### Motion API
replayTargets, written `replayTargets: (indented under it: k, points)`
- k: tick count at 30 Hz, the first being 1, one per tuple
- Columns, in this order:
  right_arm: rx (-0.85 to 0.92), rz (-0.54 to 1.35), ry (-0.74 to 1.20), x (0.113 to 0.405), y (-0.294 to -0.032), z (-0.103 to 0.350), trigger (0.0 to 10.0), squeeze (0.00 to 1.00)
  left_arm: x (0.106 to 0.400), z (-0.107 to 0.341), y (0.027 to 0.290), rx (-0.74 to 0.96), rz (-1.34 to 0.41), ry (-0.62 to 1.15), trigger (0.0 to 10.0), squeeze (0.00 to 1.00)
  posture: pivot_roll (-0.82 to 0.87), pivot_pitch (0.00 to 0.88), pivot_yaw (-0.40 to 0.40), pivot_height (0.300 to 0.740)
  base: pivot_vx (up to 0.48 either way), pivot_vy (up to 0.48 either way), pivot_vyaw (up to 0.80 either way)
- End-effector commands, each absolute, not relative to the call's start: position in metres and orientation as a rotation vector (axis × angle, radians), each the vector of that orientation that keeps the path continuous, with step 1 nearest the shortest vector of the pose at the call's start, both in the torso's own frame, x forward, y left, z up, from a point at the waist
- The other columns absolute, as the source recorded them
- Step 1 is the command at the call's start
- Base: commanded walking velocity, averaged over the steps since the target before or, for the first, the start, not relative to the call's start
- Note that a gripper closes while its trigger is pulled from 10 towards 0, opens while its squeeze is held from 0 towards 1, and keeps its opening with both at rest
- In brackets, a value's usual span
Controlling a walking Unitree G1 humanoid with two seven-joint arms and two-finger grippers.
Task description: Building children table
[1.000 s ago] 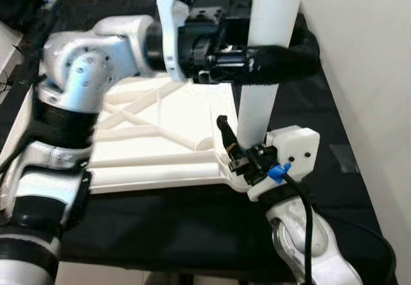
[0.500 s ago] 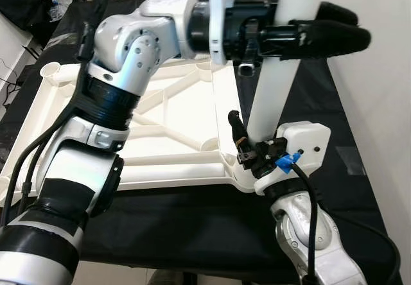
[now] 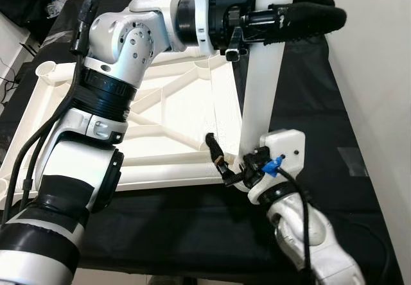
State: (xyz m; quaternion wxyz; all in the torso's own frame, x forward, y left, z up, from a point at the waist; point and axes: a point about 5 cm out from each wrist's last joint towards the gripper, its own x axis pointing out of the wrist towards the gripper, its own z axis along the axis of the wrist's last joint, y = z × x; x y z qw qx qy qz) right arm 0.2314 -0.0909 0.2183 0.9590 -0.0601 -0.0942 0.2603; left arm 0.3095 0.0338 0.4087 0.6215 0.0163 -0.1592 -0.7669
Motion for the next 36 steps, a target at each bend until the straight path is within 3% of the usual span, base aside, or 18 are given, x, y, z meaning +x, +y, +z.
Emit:
replayTargets:
  k: [1, 5, 6, 7, 8, 11, 12, 14, 16, 21, 32, 33, 34, 36]
  points:
    - [-0.096, 0.633, -0.218, 0.231, -0.088, 0.223, 10.0, 1.0, 0.314, 0.395, 0.033, 0.12, -1.736, -0.304, 0.0, 0.0, 0.01, 0.257, 0.112, 0.74, 0.0, 0.0, 0.0]
    - [-0.156, 0.746, -0.245, 0.243, -0.106, 0.236, 10.0, 1.0, 0.314, 0.395, 0.032, 0.129, -1.744, -0.307, 0.0, 0.0, 0.01, 0.254, 0.114, 0.74, 0.0, 0.0, 0.0]
    - [-0.212, 0.84, -0.245, 0.249, -0.119, 0.245, 10.0, 0.89, 0.314, 0.395, 0.032, 0.136, -1.75, -0.308, 0.0, 0.0, 0.01, 0.252, 0.115, 0.74, 0.0, 0.0, 0.0]
    - [-0.212, 0.84, -0.245, 0.249, -0.119, 0.245, 10.0, 0.89, 0.314, 0.395, 0.032, 0.136, -1.75, -0.308, 0.0, 0.0, 0.01, 0.252, 0.115, 0.74, 0.0, 0.0, 0.0]
    - [-0.236, 0.929, -0.23, 0.252, -0.129, 0.253, 10.0, 0.44, 0.314, 0.396, 0.032, 0.14, -1.757, -0.308, 0.0, 0.0, 0.01, 0.254, 0.116, 0.74, 0.0, 0.0, 0.0]
    - [-0.236, 0.929, -0.23, 0.252, -0.129, 0.253, 10.0, 0.44, 0.314, 0.396, 0.032, 0.14, -1.757, -0.308, 0.0, 0.0, 0.01, 0.254, 0.116, 0.74, 0.0, 0.0, 0.0]
    - [-0.274, 1.008, -0.213, 0.254, -0.137, 0.258, 10.0, 0.0, 0.314, 0.396, 0.032, 0.145, -1.763, -0.308, 0.0, 0.0, 0.01, 0.254, 0.118, 0.74, 0.0, 0.0, 0.0]
    - [-0.274, 1.008, -0.213, 0.254, -0.137, 0.258, 10.0, 0.0, 0.314, 0.396, 0.032, 0.145, -1.763, -0.308, 0.0, 0.0, 0.01, 0.254, 0.118, 0.74, 0.0, 0.0, 0.0]
    - [-0.317, 1.192, -0.151, 0.257, -0.146, 0.266, 10.0, 0.0, 0.314, 0.396, 0.031, 0.155, -1.782, -0.309, 0.0, 0.0, 0.01, 0.258, 0.119, 0.74, 0.0, 0.0, 0.0]
    - [-0.293, 1.354, -0.123, 0.261, -0.154, 0.28, 10.0, 0.0, 0.312, 0.397, 0.03, 0.172, -1.809, -0.31, 0.0, 0.0, 0.02, 0.263, 0.123, 0.74, 0.0, 0.0, 0.0]
    - [-0.224, 1.577, -0.079, 0.269, -0.17, 0.298, 10.0, 0.0, 0.31, 0.396, 0.03, 0.206, -1.857, -0.306, 0.0, 0.0, 0.01, 0.266, 0.129, 0.74, 0.0, 0.0, 0.0]
    - [-0.225, 1.592, -0.078, 0.271, -0.171, 0.298, 8.3, 0.0, 0.31, 0.396, 0.03, 0.208, -1.861, -0.305, 0.0, 0.0, 0.01, 0.265, 0.13, 0.74, 0.0, 0.0, 0.0]
    - [-0.235, 1.603, -0.075, 0.272, -0.171, 0.298, 0.0, 0.0, 0.31, 0.396, 0.03, 0.211, -1.864, -0.304, 0.0, 0.0, 0.01, 0.266, 0.133, 0.74, 0.0, 0.0, 0.0]
    - [-0.235, 1.603, -0.075, 0.272, -0.171, 0.298, 0.0, 0.0, 0.31, 0.396, 0.03, 0.211, -1.864, -0.304, 0.0, 0.0, 0.01, 0.266, 0.133, 0.74, 0.0, 0.0, 0.0]
